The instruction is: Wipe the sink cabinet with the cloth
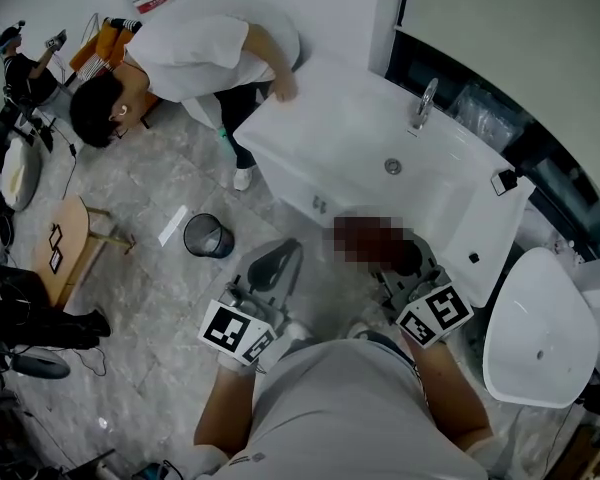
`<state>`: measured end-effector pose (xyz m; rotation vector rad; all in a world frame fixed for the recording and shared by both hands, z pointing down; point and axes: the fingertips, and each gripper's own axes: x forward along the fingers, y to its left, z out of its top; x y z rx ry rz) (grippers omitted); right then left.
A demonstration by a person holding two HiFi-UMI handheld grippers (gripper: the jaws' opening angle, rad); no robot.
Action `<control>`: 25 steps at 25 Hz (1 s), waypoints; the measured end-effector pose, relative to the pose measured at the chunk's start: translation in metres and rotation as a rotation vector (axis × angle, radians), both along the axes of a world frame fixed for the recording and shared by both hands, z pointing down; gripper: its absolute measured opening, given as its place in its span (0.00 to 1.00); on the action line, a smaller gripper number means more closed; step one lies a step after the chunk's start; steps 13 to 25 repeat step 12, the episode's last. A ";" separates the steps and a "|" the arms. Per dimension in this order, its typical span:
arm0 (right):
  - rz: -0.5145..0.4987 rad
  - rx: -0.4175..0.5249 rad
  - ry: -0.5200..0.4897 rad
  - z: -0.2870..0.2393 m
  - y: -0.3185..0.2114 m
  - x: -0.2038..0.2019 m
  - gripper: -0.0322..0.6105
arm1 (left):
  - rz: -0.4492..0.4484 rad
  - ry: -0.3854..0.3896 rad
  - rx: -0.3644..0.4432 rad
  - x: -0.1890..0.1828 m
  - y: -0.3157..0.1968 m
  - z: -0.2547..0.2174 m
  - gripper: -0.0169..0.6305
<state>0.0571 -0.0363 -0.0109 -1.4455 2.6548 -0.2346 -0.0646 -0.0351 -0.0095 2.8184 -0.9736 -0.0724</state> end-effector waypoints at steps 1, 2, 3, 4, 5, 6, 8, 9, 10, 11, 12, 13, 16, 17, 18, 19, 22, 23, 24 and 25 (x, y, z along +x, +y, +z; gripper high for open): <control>0.000 0.001 0.001 0.000 0.001 0.000 0.19 | -0.001 0.000 0.001 0.000 0.001 0.000 0.05; 0.001 0.003 0.004 -0.001 0.002 0.000 0.19 | -0.002 0.000 0.000 -0.001 0.002 -0.001 0.05; 0.001 0.004 0.005 -0.001 0.002 0.001 0.19 | -0.002 0.000 0.001 0.000 0.002 -0.001 0.05; 0.003 0.005 0.005 -0.002 0.003 0.002 0.19 | 0.000 -0.001 0.002 0.001 0.003 -0.001 0.05; 0.005 0.005 0.003 -0.002 0.003 0.004 0.19 | 0.005 -0.003 0.003 0.003 0.003 -0.002 0.05; 0.008 0.003 0.001 -0.001 0.003 0.006 0.19 | 0.012 -0.007 0.005 0.006 0.004 -0.002 0.05; 0.012 -0.001 0.001 -0.001 0.005 0.009 0.19 | 0.022 -0.017 0.009 0.010 0.007 -0.002 0.05; 0.012 -0.002 0.002 -0.001 0.006 0.010 0.19 | 0.023 -0.020 0.010 0.011 0.009 -0.002 0.05; 0.012 -0.002 0.004 -0.002 0.007 0.011 0.19 | 0.022 -0.021 0.010 0.012 0.010 -0.003 0.05; 0.012 -0.001 0.004 -0.003 0.008 0.012 0.19 | 0.022 -0.021 0.009 0.013 0.011 -0.004 0.05; 0.012 -0.001 0.005 -0.004 0.009 0.012 0.19 | 0.021 -0.020 0.008 0.013 0.012 -0.005 0.05; 0.012 -0.001 0.005 -0.004 0.009 0.012 0.19 | 0.021 -0.020 0.008 0.013 0.012 -0.005 0.05; 0.012 -0.001 0.005 -0.004 0.009 0.012 0.19 | 0.021 -0.020 0.008 0.013 0.012 -0.005 0.05; 0.012 -0.001 0.005 -0.004 0.009 0.012 0.19 | 0.021 -0.020 0.008 0.013 0.012 -0.005 0.05; 0.012 -0.001 0.005 -0.004 0.009 0.012 0.19 | 0.021 -0.020 0.008 0.013 0.012 -0.005 0.05; 0.012 -0.001 0.005 -0.004 0.009 0.012 0.19 | 0.021 -0.020 0.008 0.013 0.012 -0.005 0.05; 0.012 -0.001 0.005 -0.004 0.009 0.012 0.19 | 0.021 -0.020 0.008 0.013 0.012 -0.005 0.05; 0.012 -0.001 0.005 -0.004 0.009 0.012 0.19 | 0.021 -0.020 0.008 0.013 0.012 -0.005 0.05; 0.012 -0.001 0.005 -0.004 0.009 0.012 0.19 | 0.021 -0.020 0.008 0.013 0.012 -0.005 0.05; 0.012 -0.001 0.005 -0.004 0.009 0.012 0.19 | 0.021 -0.020 0.008 0.013 0.012 -0.005 0.05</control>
